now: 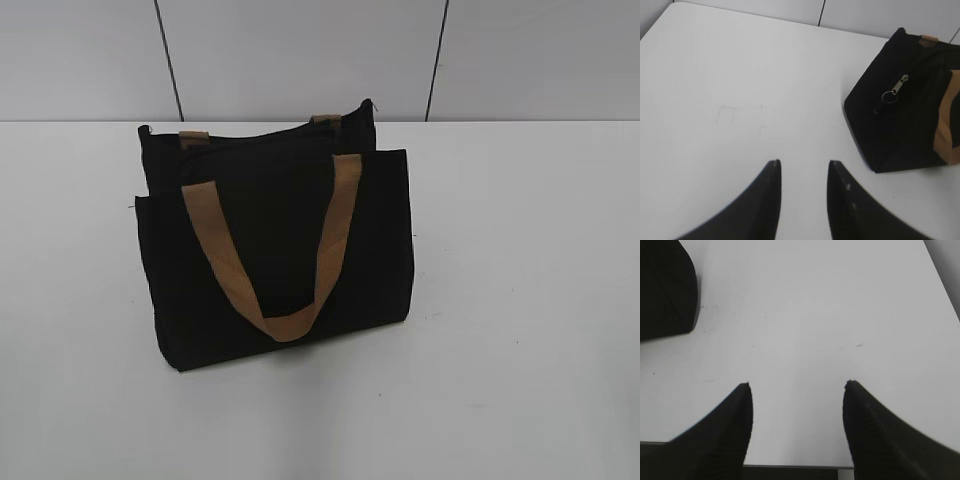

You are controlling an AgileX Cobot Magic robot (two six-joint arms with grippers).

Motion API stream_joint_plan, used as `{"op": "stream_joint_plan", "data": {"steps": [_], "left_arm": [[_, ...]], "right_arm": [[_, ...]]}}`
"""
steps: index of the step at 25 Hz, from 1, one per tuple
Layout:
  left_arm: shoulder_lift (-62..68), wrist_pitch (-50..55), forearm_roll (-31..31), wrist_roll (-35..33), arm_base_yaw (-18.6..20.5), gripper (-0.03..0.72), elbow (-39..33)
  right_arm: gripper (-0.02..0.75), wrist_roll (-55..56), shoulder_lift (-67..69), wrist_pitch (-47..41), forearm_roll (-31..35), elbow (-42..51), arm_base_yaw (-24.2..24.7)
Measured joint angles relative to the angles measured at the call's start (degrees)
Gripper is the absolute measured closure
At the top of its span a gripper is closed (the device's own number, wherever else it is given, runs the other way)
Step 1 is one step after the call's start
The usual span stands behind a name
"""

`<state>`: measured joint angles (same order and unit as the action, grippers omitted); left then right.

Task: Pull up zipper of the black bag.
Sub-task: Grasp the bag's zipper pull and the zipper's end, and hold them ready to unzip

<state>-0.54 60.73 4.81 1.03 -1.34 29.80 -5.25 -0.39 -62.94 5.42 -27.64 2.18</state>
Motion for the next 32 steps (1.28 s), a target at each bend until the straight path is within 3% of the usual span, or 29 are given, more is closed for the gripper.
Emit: {"op": "stream_joint_plan", "data": {"steps": [22, 26, 29, 32], "left_arm": [[0.5, -0.1, 0.2, 0.0, 0.0, 0.445, 0.1], [4.5, -4.6, 1.9, -3.1, 0.0, 0.365, 2.5], [8.4, -11.5, 3.7, -5.1, 0.0, 0.275, 4.1], [11.9, -19.2, 4.2, -7.4, -1.1, 0.232, 4.2]], "right_arm": [[0.288, 0.0, 0.0, 0.0, 0.0, 0.0, 0.0], [0.288, 0.0, 0.0, 0.0, 0.0, 0.0, 0.0], [0.288, 0.0, 0.0, 0.0, 0.0, 0.0, 0.0], [0.288, 0.0, 0.0, 0.0, 0.0, 0.0, 0.0]]}}
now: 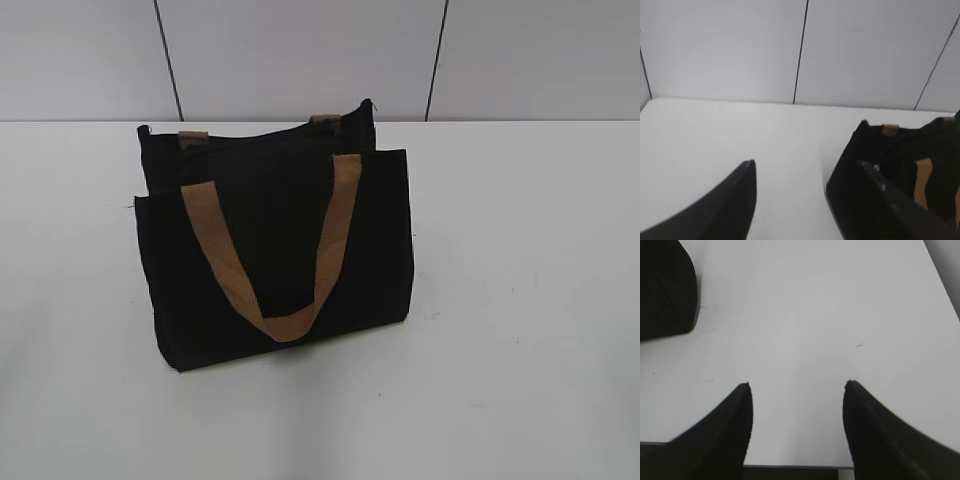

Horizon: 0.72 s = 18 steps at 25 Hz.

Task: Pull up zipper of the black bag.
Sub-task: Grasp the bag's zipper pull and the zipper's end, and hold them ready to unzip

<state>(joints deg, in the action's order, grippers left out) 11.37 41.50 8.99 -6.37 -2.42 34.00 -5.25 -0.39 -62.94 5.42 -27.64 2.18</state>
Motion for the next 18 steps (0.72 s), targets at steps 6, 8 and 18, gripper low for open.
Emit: {"op": "stream_joint_plan", "data": {"steps": [6, 8, 18], "left_arm": [[8.1, -19.2, 0.0, -5.4, -4.7, 0.222, -2.0], [11.1, -26.5, 0.0, -5.6, -6.0, 0.222, -4.8], [22.8, -52.3, 0.5, -5.9, -15.1, 0.222, -19.7]], "right_arm": [[0.288, 0.0, 0.0, 0.0, 0.0, 0.0, 0.0], [0.288, 0.0, 0.0, 0.0, 0.0, 0.0, 0.0], [0.288, 0.0, 0.0, 0.0, 0.0, 0.0, 0.0]]}}
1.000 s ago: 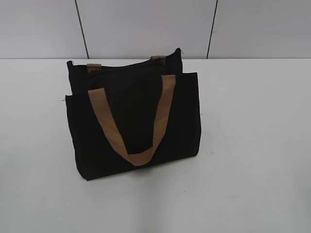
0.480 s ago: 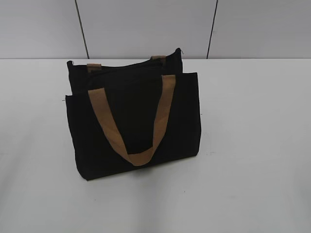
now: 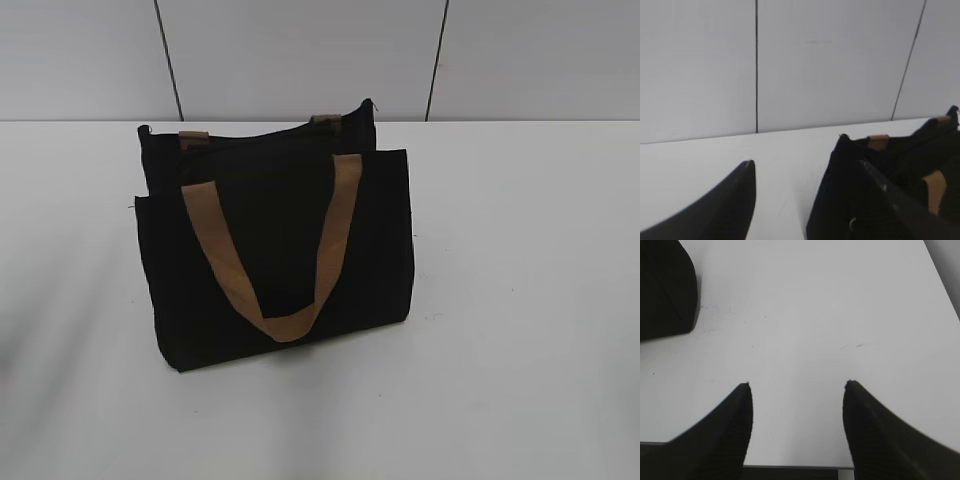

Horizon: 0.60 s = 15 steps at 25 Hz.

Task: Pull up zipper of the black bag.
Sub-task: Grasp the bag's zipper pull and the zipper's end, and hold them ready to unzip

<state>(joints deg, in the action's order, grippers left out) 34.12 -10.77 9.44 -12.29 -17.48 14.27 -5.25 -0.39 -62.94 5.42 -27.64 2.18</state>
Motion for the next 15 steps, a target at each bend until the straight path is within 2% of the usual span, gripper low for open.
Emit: {"op": "stream_joint_plan", "data": {"steps": [5, 10, 15], "left_arm": [[5.8, -4.1, 0.1, 0.4, -3.9, 0.222, -1.6], [12.8, -6.9, 0.2, 1.1, -4.2, 0.222, -1.7], [22.1, -11.4, 0.3, 5.0, -4.2, 0.222, -1.8]], "right_arm": [[0.288, 0.0, 0.0, 0.0, 0.0, 0.0, 0.0], [0.288, 0.0, 0.0, 0.0, 0.0, 0.0, 0.0], [0.288, 0.0, 0.0, 0.0, 0.1, 0.0, 0.0]]}}
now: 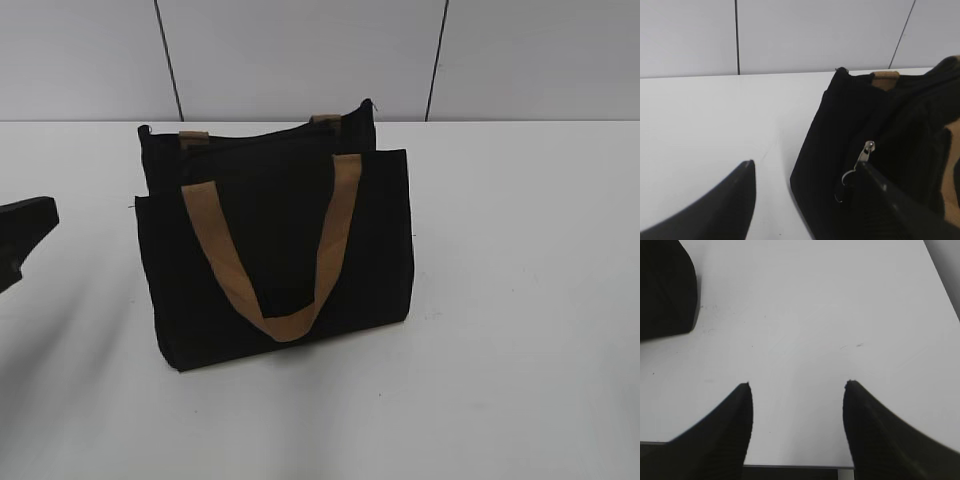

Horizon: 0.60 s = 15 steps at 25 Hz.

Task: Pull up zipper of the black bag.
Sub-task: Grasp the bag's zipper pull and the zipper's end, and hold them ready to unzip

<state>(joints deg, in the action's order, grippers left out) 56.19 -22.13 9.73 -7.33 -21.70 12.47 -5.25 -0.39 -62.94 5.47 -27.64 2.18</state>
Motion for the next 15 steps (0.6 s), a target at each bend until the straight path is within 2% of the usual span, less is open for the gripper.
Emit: {"op": "stream_joint_plan", "data": {"steps": [7, 15], "left_arm": [[10.5, -7.6, -0.2, 2.9, -0.2, 0.222, 0.0], [21.9, -22.3, -6.9, 10.6, -0.2, 0.222, -3.5]], "right_arm": [[0.288, 0.0, 0.0, 0.0, 0.0, 0.0, 0.0], [0.288, 0.0, 0.0, 0.0, 0.0, 0.0, 0.0]]}}
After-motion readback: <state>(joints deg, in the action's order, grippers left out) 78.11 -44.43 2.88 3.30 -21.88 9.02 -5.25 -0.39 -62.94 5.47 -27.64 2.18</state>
